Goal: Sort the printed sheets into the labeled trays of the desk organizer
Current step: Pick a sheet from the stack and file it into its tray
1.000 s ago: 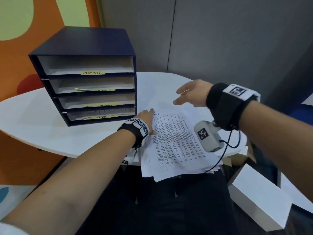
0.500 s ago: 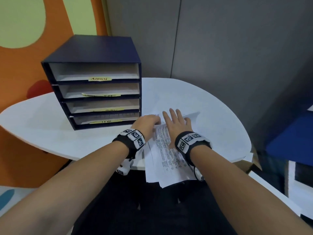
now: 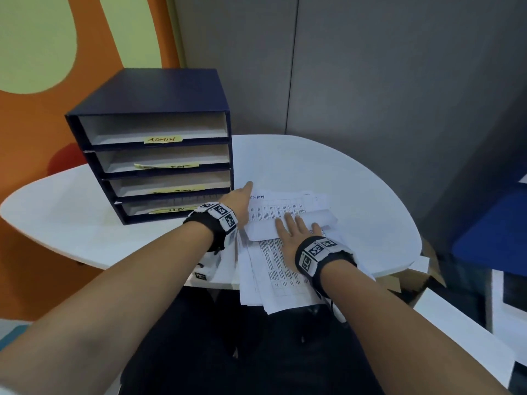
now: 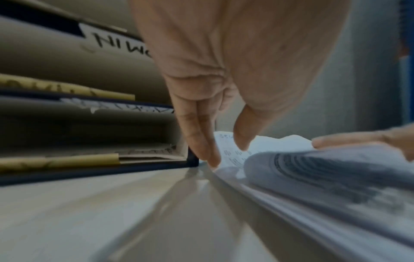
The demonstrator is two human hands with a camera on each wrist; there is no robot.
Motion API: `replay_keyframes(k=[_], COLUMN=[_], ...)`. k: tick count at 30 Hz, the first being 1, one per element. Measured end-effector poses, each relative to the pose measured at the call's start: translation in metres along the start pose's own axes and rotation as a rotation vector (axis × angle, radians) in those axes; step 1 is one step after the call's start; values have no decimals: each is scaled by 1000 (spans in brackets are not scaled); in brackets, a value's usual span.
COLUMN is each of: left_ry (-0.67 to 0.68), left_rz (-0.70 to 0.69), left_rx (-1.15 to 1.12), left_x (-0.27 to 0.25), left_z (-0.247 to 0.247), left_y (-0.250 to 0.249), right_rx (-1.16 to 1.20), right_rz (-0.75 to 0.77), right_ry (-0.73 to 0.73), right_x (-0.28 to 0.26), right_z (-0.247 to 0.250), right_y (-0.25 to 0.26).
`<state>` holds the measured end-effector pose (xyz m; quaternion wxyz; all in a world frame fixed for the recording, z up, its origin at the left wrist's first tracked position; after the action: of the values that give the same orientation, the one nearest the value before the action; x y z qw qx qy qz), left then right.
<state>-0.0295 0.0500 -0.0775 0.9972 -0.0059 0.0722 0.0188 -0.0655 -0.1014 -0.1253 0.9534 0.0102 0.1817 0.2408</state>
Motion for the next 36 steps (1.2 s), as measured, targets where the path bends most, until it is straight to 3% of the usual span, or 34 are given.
replay_keyframes(k=[6, 10, 16, 20, 25, 32, 36], left_ry=[-181, -243, -80, -78, 51, 59, 30], left_rz=[5, 14, -48, -74, -136, -201, -166], left_rx=[76, -24, -321, -382, -415, -504, -543], left_x=[5, -7, -32, -33, -31, -19, -9], left_z=[23, 32, -15, -15, -17, -9, -7], left_y=[2, 5, -2, 4, 8, 6, 3], right_rx=[28, 70, 241, 81, -103, -162, -71], right_rz=[-7, -10, -29, 31, 16, 70, 58], right_ry=[32, 19, -137, -147, -102, -430, -482], right_x=[-1, -3, -7, -3, -3, -8, -6], right_z=[-3, -3, 3, 4, 1, 45, 58], right_y=[2, 3, -1, 3, 8, 18, 0])
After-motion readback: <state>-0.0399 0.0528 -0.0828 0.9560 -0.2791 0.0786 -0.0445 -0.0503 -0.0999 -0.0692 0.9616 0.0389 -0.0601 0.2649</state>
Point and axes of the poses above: each hand's wrist, its own x-axis towards the middle knuckle, its own z-axis out of the back of the hand, y = z × x, the point moved 8 cm from there along x, towards the middle knuckle, and after that the axes turned 10 degrees about x, right-handed, at the moved point
